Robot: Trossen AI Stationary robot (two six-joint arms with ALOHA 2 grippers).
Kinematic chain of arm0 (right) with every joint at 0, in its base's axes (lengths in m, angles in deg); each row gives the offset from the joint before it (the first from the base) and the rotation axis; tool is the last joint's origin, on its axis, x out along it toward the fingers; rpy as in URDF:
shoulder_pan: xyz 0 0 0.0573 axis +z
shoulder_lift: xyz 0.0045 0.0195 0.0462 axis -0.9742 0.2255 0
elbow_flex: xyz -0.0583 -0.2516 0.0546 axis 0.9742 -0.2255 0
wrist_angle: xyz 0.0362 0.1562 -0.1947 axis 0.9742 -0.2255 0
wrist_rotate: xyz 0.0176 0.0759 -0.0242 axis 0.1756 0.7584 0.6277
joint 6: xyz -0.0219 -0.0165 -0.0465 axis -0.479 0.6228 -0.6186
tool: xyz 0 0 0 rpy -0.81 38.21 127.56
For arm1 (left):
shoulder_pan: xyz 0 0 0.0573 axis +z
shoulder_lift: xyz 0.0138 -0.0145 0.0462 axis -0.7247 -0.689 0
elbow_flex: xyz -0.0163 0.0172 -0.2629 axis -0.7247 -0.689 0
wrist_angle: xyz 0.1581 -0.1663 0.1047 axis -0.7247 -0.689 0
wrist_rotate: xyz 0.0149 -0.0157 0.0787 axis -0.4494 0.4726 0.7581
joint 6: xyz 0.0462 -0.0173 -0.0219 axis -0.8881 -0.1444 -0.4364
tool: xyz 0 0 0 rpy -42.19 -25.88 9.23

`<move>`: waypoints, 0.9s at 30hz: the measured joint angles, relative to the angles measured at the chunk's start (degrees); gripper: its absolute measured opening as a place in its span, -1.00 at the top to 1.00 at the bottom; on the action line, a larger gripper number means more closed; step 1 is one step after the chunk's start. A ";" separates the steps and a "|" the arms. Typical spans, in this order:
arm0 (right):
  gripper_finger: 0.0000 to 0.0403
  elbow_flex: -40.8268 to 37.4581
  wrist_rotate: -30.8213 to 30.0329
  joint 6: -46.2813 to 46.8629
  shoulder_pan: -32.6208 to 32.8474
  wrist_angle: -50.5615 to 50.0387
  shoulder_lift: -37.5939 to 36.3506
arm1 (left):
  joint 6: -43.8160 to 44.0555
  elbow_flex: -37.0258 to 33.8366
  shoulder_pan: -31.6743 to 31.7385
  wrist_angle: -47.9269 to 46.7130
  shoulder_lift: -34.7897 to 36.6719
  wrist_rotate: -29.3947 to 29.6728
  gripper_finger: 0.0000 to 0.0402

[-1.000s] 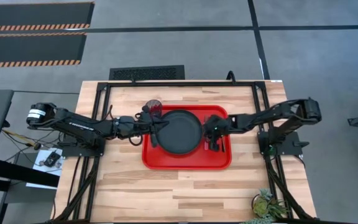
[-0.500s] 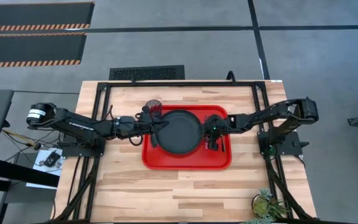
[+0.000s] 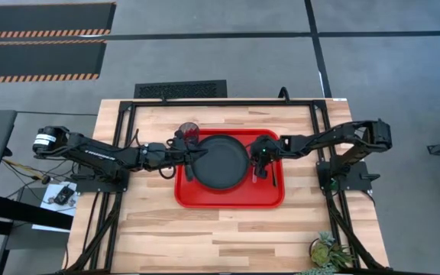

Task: Pick and place plate/cup/fork/spoon on tray
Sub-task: Put the pink fork to the right of the black plate on the red serving tray, then return to Home Position

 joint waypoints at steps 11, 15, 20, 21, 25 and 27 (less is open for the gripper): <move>0.94 0.00 0.25 1.36 0.15 -1.27 0.00 | 0.17 0.00 0.00 -0.02 0.00 0.02 1.00; 0.94 -0.02 0.31 1.75 0.17 -1.28 -0.25 | 0.17 0.00 -0.03 -0.04 0.00 -0.75 1.00; 0.94 -0.11 0.33 1.11 0.21 -2.00 -4.67 | -1.69 0.00 -0.04 -0.07 0.00 -3.78 1.00; 0.94 -0.11 0.13 0.71 0.21 -2.31 -6.17 | -2.58 0.00 -0.04 -0.07 0.00 -5.30 1.00; 0.94 -2.72 -0.89 -2.01 0.32 -0.57 -12.27 | -5.66 0.00 -0.07 0.01 0.00 -13.15 1.00; 0.94 -5.61 0.62 -3.28 -0.06 3.21 -15.13 | -6.85 -0.53 -0.07 0.86 0.00 -15.90 1.00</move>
